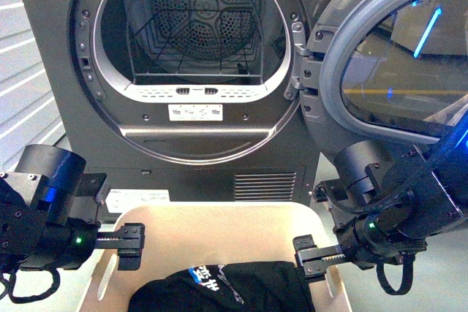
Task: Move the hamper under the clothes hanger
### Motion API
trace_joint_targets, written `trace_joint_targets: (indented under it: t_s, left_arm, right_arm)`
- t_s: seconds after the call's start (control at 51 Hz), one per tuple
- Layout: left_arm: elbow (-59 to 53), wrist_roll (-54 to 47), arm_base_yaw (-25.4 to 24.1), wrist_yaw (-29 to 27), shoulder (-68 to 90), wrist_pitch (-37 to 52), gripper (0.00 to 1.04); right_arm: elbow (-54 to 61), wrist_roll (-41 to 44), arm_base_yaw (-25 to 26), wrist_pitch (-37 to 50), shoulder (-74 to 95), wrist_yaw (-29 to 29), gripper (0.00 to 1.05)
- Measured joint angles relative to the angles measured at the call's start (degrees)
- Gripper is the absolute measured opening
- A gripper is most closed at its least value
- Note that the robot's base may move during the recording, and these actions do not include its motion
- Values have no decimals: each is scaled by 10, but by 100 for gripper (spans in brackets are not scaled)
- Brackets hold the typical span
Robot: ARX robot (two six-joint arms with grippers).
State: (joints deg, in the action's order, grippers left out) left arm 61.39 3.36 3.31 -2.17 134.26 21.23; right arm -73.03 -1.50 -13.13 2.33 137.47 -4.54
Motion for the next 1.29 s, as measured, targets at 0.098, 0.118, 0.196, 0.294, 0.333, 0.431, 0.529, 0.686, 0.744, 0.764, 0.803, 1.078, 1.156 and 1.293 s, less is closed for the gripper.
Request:
trace_joint_targets:
  t_s: [0.098,0.118,0.196,0.294,0.333,0.431,0.529,0.686,0.744,0.764,0.803,1.078,1.156,1.293]
  left_arm:
    - [8,0,2,-3,15,-1,98]
    - [9,0,2,-3,17,-1,98]
    - [11,-4,1,-12,26,-1,98]
    - [13,-6,-1,-14,34,-1,98]
    - [15,-7,-2,-16,36,-1,98]
    - [17,-7,-3,-17,40,1,98]
    - [23,-7,-3,-18,46,1,98]
    - [34,-7,-3,-18,60,2,98]
    - [37,-7,-3,-18,64,2,98]
    - [37,-7,-3,-18,65,2,98]
    - [39,-7,-3,-18,68,2,98]
    - [54,-4,-2,-28,80,2,80]
    - [54,-2,-1,-30,80,2,65]
    - [54,7,-2,-44,80,6,38]
  right_arm:
    - [-2,2,3,4,9,-5,97]
    - [-3,1,4,5,11,-6,97]
    - [-10,1,5,7,22,-7,97]
    - [-24,-1,4,7,34,-9,97]
    - [-30,-3,3,7,37,-9,97]
    - [-42,-5,0,3,44,-9,97]
    - [-53,-8,-5,-2,48,-9,97]
    - [-64,-14,-12,-5,54,-10,97]
    - [-66,-14,-14,-5,56,-11,97]
    - [-67,-14,-15,-6,56,-11,97]
    - [-68,-14,-16,-6,56,-12,97]
    - [-70,-15,-16,-7,61,-26,74]
    - [-70,-16,-16,-6,66,-30,59]
    - [-70,-17,-16,-6,71,-39,33]
